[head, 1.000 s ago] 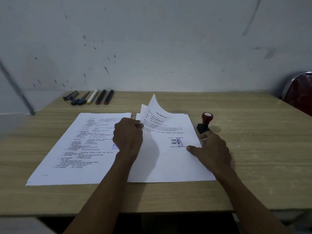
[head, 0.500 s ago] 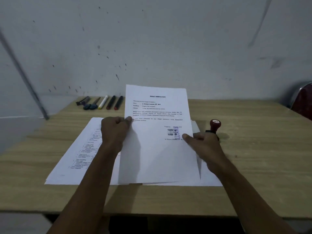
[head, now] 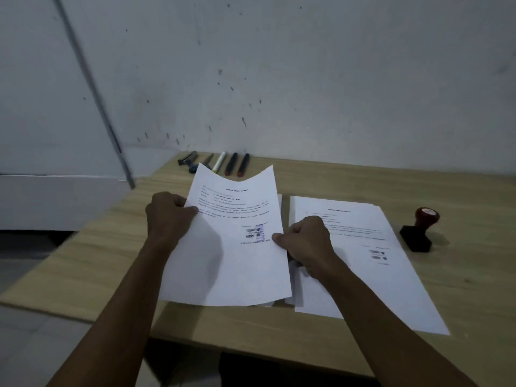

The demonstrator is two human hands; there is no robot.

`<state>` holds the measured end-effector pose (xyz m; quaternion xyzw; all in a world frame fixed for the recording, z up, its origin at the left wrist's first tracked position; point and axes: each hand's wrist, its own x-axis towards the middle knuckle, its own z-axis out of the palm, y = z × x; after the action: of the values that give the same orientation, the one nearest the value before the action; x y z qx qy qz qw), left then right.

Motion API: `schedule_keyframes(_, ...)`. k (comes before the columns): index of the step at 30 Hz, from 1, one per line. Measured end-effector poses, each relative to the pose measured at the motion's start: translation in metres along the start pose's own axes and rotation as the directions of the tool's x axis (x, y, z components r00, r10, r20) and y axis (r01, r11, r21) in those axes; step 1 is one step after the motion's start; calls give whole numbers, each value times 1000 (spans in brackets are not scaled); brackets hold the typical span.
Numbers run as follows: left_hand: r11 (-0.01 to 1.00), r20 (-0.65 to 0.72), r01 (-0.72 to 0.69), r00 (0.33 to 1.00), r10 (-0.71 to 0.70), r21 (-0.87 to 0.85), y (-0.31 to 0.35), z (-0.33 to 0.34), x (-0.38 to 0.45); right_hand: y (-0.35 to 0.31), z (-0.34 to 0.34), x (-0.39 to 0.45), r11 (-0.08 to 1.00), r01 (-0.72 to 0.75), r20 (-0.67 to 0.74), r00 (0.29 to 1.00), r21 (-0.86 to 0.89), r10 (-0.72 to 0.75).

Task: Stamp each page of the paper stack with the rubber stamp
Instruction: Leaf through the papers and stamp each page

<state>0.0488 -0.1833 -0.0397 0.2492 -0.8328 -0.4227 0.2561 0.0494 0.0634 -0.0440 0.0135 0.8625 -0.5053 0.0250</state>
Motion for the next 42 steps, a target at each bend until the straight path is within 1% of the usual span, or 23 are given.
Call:
schedule_keyframes(3,994,-19,-4,1000,6,109,-9,-3,13,-6,18,5,985,15,-15,1000,-170,-18)
schedule_keyframes(5,984,-9,-11,1000,13,176,-12,-1,19,-8,25,6,947,18,-29,999,-322,-29)
schedule_keyframes(7,975,15,-23,1000,20,223,-15,4,24,-10,29,5,898,29,-39,998,-439,-51)
schedule_keyframes(11,958,51,-43,998,30,283,-18,13,28,-15,27,2,808,82,-9,994,-583,-107)
schedule_keyframes(16,939,58,-44,998,26,342,-22,19,22,-17,26,2,750,97,24,994,-655,-108)
schedule_keyframes(21,943,63,-57,997,38,329,-27,19,17,-17,22,1,693,114,28,991,-712,-134)
schedule_keyframes(24,935,56,-95,995,80,341,-29,20,16,-14,21,1,698,126,37,989,-705,-142)
schedule_keyframes(28,910,18,-128,991,132,395,-21,22,11,-11,16,0,738,134,15,986,-661,-166)
schedule_keyframes(30,918,-16,-163,983,181,360,-14,26,4,-8,10,-1,766,142,-10,982,-627,-191)
schedule_keyframes(32,930,-54,-263,957,285,256,-5,33,-7,-2,2,0,794,170,-23,974,-584,-226)
schedule_keyframes(34,895,-63,-432,895,441,113,7,43,-21,7,-11,0,817,200,-45,963,-541,-266)
schedule_keyframes(36,812,-14,-584,812,584,1,24,57,-40,20,-28,0,844,216,-100,949,-491,-300)
schedule_keyframes(37,772,17,-634,773,635,-41,32,65,-48,27,-35,0,853,221,-135,938,-474,-318)
schedule_keyframes(39,716,67,-687,714,697,-127,49,86,-66,42,-55,1,868,207,-216,918,-452,-332)
schedule_keyframes(42,700,123,-678,693,711,-223,70,118,-89,60,-85,2,871,196,-323,874,-450,-363)
